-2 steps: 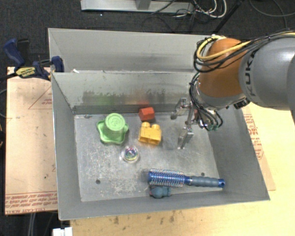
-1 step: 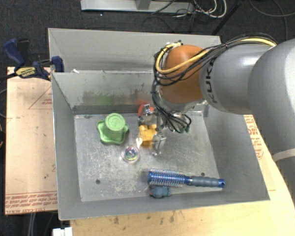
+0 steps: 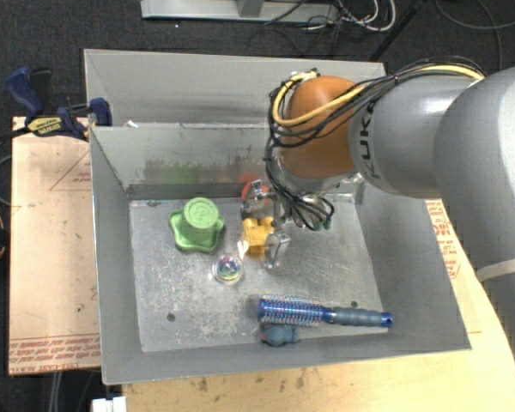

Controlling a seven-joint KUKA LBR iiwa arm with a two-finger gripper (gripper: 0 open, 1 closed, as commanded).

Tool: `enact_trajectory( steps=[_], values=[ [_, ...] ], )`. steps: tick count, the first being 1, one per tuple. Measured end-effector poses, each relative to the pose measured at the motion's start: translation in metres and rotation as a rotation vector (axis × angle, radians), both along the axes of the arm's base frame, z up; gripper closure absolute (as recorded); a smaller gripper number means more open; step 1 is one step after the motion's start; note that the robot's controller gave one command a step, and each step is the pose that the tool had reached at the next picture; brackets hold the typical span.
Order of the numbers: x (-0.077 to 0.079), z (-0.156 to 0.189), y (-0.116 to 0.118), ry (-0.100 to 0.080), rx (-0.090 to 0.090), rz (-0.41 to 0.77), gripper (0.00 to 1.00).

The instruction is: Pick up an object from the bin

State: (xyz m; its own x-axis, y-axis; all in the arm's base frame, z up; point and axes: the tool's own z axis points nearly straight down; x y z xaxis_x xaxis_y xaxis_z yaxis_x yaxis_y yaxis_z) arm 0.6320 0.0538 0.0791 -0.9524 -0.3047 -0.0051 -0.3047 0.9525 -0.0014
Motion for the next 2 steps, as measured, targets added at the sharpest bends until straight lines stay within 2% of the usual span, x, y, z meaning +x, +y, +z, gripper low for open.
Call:
enact_trajectory(
  steps=[1,2],
  values=[
    [0.002,0.003,0.001,-0.009,0.003,-0.001,1.0],
    [0.005,0.063,0.002,-0.005,0.002,-0.002,1.0]
  ],
)
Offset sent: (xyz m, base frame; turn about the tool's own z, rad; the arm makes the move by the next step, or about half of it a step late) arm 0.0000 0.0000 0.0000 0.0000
